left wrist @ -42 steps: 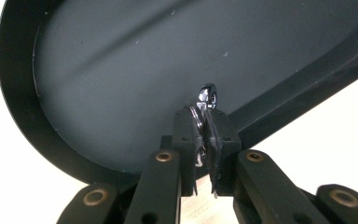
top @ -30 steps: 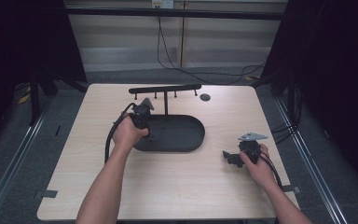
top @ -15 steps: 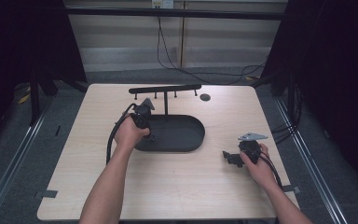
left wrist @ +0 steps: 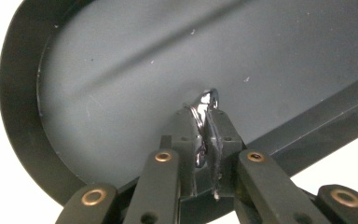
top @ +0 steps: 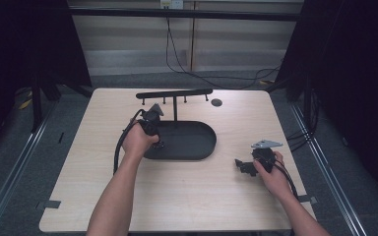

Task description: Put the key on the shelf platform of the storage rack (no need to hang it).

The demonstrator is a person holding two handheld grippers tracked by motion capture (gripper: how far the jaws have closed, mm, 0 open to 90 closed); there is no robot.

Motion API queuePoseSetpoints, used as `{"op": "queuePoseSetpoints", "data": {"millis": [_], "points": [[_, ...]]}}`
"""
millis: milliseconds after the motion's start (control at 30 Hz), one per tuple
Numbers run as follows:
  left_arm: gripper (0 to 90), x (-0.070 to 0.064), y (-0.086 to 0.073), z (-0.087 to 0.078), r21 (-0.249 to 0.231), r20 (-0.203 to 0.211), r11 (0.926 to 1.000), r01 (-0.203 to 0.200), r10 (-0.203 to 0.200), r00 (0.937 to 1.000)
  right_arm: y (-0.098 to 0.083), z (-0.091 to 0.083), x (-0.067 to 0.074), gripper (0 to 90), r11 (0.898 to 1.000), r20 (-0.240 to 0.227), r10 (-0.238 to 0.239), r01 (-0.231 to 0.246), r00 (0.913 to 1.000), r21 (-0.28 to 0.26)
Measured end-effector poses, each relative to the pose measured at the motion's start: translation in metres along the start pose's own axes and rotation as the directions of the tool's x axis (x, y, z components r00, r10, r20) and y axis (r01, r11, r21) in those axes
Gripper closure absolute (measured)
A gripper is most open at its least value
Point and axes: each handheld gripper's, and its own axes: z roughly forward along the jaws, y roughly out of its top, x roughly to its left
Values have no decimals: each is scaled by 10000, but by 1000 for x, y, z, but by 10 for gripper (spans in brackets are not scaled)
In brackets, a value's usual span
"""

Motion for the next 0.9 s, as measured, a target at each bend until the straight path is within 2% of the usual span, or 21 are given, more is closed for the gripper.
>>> {"op": "queuePoseSetpoints", "data": {"millis": [133,567,900], "points": [[826,1,-1,1,-20,-152,10000,-48,48,9999,0,0,0,115,10000,-1,-2,2,10000,0],[824,2,-1,4,-42,-173,9999,111,-112,9998,0,0,0,115,10000,-3,-6,6,10000,1],[818,3,-2,7,-254,-339,9994,239,-248,9991,0,0,0,115,10000,-3,-7,7,10000,1]]}}
